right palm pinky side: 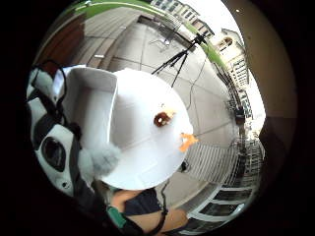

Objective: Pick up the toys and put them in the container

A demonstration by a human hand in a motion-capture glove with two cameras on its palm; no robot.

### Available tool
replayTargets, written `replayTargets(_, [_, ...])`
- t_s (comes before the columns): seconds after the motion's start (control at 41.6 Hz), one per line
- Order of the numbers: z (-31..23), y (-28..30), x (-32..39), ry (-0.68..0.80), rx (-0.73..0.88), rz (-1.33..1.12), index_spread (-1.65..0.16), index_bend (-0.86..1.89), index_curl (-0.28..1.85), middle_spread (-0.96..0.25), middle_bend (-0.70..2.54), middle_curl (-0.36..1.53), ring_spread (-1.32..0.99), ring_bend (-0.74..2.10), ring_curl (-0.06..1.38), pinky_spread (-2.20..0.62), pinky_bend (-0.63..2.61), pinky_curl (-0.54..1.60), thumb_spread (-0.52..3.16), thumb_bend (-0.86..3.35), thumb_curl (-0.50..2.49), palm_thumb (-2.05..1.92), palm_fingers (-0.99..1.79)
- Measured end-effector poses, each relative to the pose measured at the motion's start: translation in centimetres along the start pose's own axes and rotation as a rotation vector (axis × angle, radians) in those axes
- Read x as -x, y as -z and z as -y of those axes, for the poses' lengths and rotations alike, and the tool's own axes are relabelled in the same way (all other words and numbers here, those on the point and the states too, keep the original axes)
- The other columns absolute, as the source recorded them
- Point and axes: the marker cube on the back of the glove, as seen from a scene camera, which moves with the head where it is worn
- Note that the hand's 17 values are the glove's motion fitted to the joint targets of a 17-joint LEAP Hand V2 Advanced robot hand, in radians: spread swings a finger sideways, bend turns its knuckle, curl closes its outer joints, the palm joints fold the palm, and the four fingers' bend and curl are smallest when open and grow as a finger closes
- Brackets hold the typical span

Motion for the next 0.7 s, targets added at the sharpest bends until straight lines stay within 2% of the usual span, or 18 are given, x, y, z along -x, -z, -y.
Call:
replayTargets(0.264, [0.6,-2.4,5.9,0.033,0.025,-0.021,-0.38,0.17,0.08,-0.43,0.62,0.61,-0.39,1.16,0.46,-0.47,0.78,0.36,0.75,0.13,0.82,0.74,1.15])
replayTargets(0.385, [1.2,-4.2,5.4,0.014,0.069,-0.024,-0.37,0.15,0.08,-0.44,0.62,0.63,-0.39,1.16,0.45,-0.48,0.78,0.36,0.76,0.09,0.82,0.71,1.15])
replayTargets(0.505, [1.9,-5.7,3.8,0.022,0.124,0.07,-0.35,0.08,0.04,-0.42,0.72,0.65,-0.39,1.18,0.45,-0.47,0.78,0.36,0.96,-0.01,0.73,0.56,1.16])
replayTargets(0.529, [2.0,-5.8,3.4,0.028,0.137,0.095,-0.35,-0.07,0.0,-0.41,0.7,0.65,-0.39,1.21,0.46,-0.46,0.84,0.38,0.96,-0.15,0.66,0.34,1.03])
replayTargets(0.553, [2.0,-5.8,3.2,0.033,0.146,0.114,-0.34,-0.12,-0.03,-0.38,0.63,0.63,-0.4,1.22,0.45,-0.44,0.91,0.4,0.95,-0.22,0.62,0.18,0.88])
replayTargets(0.577, [2.0,-5.8,3.0,0.036,0.151,0.126,-0.34,-0.11,-0.03,-0.36,0.62,0.63,-0.39,1.24,0.47,-0.44,0.94,0.42,0.95,-0.19,0.6,0.13,0.84])
replayTargets(0.601, [1.9,-5.7,2.8,0.039,0.152,0.131,-0.34,-0.12,-0.03,-0.3,0.49,0.6,-0.36,1.18,0.45,-0.4,1.05,0.45,0.93,-0.21,0.57,0.02,0.53])
replayTargets(0.697, [2.0,-5.1,1.0,0.046,0.125,0.092,-0.33,-0.02,-0.01,-0.19,0.43,0.59,-0.29,1.13,0.45,-0.33,1.19,0.5,0.92,-0.14,0.51,-0.09,0.27])
